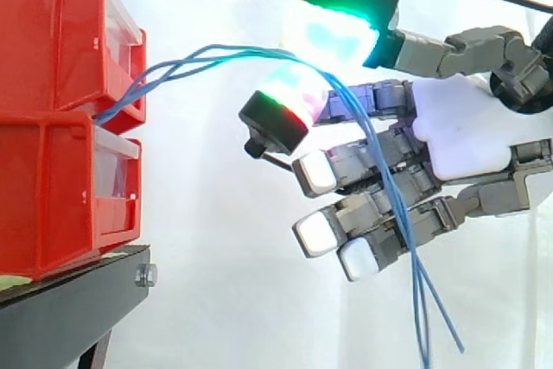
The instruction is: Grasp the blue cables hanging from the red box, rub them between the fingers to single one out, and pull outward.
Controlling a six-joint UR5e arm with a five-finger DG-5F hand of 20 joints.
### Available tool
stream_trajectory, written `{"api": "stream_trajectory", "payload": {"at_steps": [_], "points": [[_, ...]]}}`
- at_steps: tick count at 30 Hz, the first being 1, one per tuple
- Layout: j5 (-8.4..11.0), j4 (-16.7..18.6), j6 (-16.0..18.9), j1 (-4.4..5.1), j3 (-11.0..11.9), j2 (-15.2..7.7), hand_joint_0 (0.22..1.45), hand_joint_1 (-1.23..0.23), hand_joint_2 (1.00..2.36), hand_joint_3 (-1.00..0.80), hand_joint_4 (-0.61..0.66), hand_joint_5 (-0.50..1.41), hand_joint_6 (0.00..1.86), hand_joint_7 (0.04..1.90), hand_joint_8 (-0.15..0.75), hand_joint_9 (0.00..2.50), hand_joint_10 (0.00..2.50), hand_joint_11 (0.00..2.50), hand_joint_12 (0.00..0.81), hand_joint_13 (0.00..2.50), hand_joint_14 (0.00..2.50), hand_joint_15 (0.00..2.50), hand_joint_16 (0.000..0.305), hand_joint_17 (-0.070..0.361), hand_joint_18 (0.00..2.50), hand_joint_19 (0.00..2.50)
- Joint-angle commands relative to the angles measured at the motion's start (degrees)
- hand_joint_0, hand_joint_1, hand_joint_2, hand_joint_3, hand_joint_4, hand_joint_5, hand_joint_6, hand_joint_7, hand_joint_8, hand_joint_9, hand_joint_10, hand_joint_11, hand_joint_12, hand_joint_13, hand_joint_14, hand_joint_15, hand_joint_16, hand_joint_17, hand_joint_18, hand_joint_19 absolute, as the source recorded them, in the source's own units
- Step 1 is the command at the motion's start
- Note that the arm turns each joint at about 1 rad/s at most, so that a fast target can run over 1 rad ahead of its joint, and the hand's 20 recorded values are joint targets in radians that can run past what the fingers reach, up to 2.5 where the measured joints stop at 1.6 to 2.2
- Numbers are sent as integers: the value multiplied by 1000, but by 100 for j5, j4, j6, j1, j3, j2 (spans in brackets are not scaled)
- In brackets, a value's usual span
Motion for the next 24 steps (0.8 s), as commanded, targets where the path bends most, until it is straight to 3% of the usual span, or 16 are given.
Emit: {"api": "stream_trajectory", "payload": {"at_steps": [1, 16, 24], "points": [[-2, -121, 0, -8, 5, 1, 826, -889, 1000, -500, -354, -146, 946, 1354, 173, 1019, 19, 651, 308, 860, 23, 536, 38, 85, 761, 512], [-2, -174, 79, 1, 14, 1, 720, -918, 1000, -500, -316, -103, 936, 1227, 182, 1141, 21, 632, 295, 986, 26, 610, 35, 79, 842, 532], [-29, -209, 79, 1, 14, 1, 606, -1025, 1000, -500, -145, -116, 910, 1119, 173, 1069, 22, 648, 307, 924, 25, 615, 37, 84, 798, 517]]}}
